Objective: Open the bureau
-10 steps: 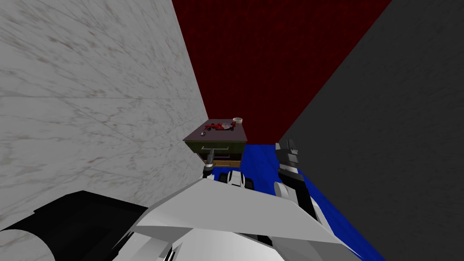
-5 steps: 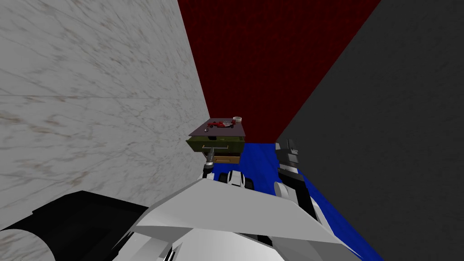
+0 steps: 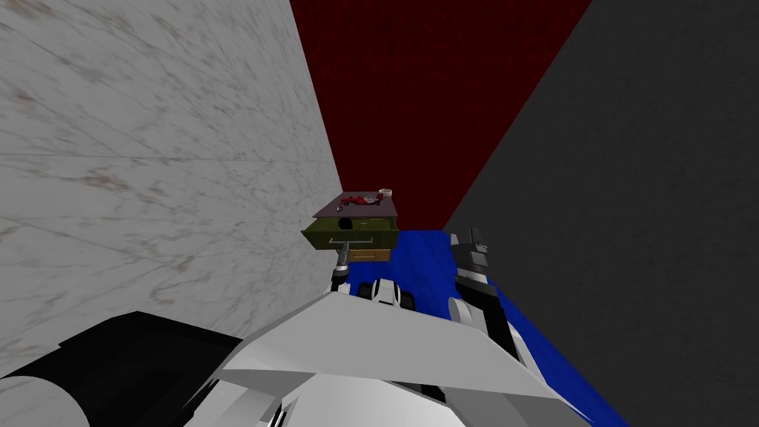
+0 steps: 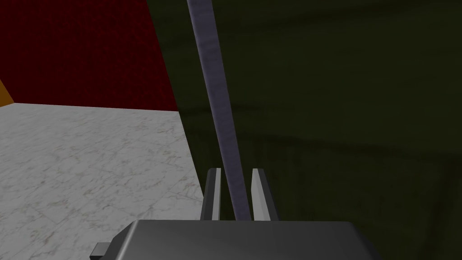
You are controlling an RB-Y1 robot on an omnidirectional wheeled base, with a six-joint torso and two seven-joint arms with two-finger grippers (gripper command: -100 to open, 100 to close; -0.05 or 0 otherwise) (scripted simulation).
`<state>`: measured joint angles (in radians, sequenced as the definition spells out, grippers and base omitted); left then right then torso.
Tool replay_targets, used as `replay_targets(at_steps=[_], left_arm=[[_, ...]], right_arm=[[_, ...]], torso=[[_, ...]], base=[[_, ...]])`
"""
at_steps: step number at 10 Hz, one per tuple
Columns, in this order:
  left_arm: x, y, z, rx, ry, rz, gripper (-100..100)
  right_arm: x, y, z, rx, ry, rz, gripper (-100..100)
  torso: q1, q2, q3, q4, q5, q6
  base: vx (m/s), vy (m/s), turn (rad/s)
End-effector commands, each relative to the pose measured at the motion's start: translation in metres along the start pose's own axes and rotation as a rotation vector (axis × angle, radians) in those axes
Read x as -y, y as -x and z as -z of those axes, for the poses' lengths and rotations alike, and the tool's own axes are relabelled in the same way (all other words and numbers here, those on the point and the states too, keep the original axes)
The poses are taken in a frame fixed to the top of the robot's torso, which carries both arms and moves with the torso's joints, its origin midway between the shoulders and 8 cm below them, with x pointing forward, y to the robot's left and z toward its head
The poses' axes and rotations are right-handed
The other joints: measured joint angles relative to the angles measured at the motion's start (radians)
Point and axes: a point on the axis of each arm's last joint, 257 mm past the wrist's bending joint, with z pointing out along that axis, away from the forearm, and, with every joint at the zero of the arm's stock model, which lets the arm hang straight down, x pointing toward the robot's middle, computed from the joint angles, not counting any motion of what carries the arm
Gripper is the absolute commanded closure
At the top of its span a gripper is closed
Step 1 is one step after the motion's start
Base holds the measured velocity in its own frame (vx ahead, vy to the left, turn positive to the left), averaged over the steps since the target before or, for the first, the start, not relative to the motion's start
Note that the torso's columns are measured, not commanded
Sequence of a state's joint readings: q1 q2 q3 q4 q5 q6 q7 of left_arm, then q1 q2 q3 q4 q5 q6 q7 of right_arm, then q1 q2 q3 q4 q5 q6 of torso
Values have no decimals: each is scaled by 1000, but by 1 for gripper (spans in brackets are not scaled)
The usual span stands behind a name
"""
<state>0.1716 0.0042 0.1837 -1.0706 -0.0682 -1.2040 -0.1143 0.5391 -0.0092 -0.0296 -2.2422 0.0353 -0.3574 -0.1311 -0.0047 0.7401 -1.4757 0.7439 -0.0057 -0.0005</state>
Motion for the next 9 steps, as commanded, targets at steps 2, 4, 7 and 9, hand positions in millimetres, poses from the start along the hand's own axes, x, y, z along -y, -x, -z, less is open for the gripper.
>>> replay_targets(at_steps=[2,4,7,9], left_arm=[[10,-1,-2,-2,-28,3,100],[7,0,-14,-6,-10,7,-100],[8,1,-32,-8,-10,10,-100],[9,2,-50,-11,-9,14,-100]], right_arm=[[0,0,0,0,0,0,0],[0,0,0,0,0,0,0],[0,0,0,0,0,0,0],[0,0,0,0,0,0,0]], torso=[[-1,4,2,-2,2,1],[-1,6,3,1,0,1],[7,-10,-5,-8,7,1],[6,-3,-1,-6,6,1]], base=[[-181,-44,30],[-157,-24,30],[-39,-16,15],[-48,-13,19]])
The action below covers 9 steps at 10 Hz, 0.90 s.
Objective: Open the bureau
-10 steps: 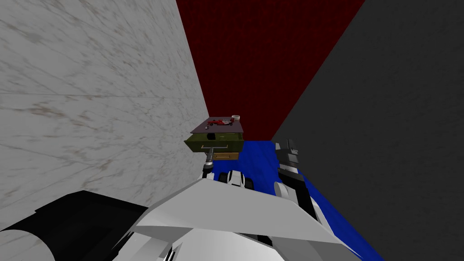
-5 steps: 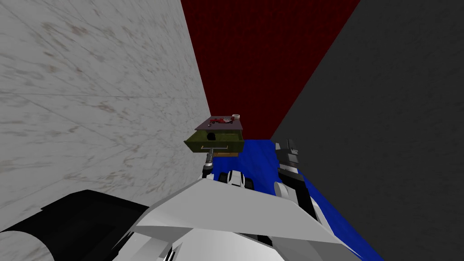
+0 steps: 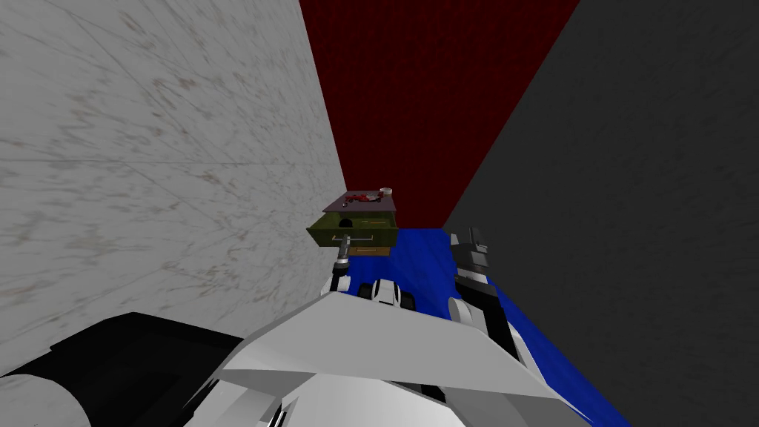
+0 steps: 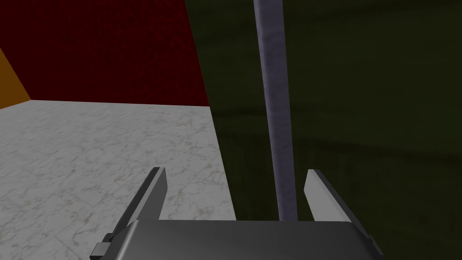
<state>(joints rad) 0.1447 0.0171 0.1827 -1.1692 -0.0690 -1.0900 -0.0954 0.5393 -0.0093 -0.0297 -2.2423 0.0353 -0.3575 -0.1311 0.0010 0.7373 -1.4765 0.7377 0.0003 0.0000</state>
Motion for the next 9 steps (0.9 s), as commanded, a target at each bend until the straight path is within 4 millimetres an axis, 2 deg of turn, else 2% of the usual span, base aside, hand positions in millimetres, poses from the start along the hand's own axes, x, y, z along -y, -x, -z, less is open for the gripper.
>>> replay_targets(at_steps=[1,4,5,6,9], left_arm=[[1,1,-22,-3,4,5,-100],[5,3,-48,-6,4,12,-100],[-1,1,-39,-7,18,12,-100],[-3,1,-39,-8,26,13,0],[-6,0,-36,-8,38,14,0]], right_arm=[[0,0,0,0,0,0,0],[0,0,0,0,0,0,0],[0,0,0,0,0,0,0],[0,0,0,0,0,0,0],[0,0,0,0,0,0,0]], torso=[[-1,2,1,1,0,0],[-2,4,2,3,-3,0],[-4,7,3,6,-5,-2],[-4,5,3,5,-4,-1],[-2,2,1,2,-2,0]], base=[[-63,-21,21],[-76,-15,15],[-27,-4,-4],[0,0,0],[0,0,0]])
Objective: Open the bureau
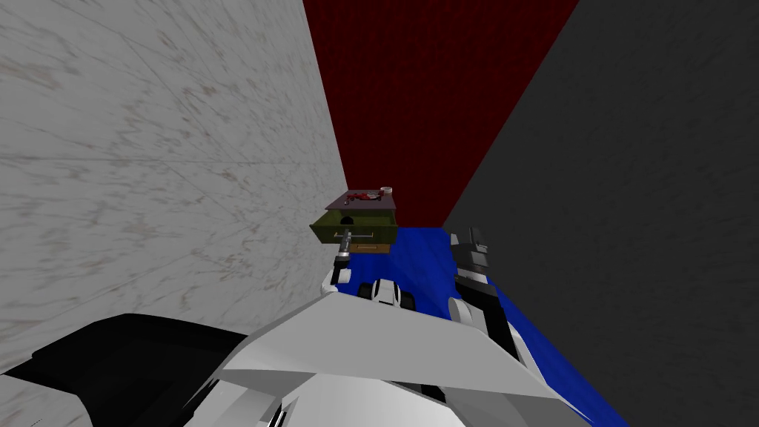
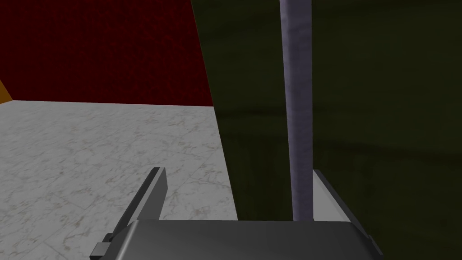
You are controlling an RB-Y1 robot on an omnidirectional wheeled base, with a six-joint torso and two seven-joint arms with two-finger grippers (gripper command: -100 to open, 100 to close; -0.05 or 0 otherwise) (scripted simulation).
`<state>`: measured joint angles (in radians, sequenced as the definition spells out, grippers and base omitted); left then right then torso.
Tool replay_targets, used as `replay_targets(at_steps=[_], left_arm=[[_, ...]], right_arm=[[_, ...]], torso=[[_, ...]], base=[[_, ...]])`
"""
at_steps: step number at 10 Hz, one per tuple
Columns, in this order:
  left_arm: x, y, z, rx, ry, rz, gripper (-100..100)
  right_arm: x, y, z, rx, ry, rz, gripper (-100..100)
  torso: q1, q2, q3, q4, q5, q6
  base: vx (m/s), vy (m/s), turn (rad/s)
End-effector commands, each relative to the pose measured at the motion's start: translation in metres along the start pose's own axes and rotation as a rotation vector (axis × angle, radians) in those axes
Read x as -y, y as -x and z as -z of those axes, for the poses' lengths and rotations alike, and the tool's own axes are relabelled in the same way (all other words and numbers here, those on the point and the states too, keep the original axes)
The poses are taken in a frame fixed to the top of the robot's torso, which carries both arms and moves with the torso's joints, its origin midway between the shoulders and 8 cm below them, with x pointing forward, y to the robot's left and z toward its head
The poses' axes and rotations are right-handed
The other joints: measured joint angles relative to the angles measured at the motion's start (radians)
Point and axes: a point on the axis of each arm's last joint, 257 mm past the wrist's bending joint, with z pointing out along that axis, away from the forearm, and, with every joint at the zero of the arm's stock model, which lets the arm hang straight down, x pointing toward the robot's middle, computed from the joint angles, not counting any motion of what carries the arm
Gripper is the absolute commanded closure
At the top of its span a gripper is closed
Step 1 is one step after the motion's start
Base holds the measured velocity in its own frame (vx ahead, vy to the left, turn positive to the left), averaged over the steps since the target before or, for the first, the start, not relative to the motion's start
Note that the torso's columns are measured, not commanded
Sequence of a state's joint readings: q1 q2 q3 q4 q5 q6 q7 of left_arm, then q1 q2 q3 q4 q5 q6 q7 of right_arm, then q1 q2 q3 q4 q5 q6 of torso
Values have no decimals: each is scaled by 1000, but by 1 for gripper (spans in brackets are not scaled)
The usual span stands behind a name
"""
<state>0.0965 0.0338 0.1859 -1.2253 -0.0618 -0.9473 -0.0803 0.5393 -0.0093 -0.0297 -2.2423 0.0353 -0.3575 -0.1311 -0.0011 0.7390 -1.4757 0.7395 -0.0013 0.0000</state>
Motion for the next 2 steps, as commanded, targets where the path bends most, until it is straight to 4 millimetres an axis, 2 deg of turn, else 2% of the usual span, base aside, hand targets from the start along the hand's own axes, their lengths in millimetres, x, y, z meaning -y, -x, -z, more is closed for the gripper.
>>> replay_targets(at_steps=[1,2], left_arm=[[-1,0,0,0,2,0,0],[-1,0,1,0,3,0,0]], right_arm=[[0,0,0,0,0,0,0],[0,0,0,0,0,0,0]], torso=[[0,0,0,0,0,0],[1,0,0,-1,1,0]], base=[[0,0,0],[0,0,0]])
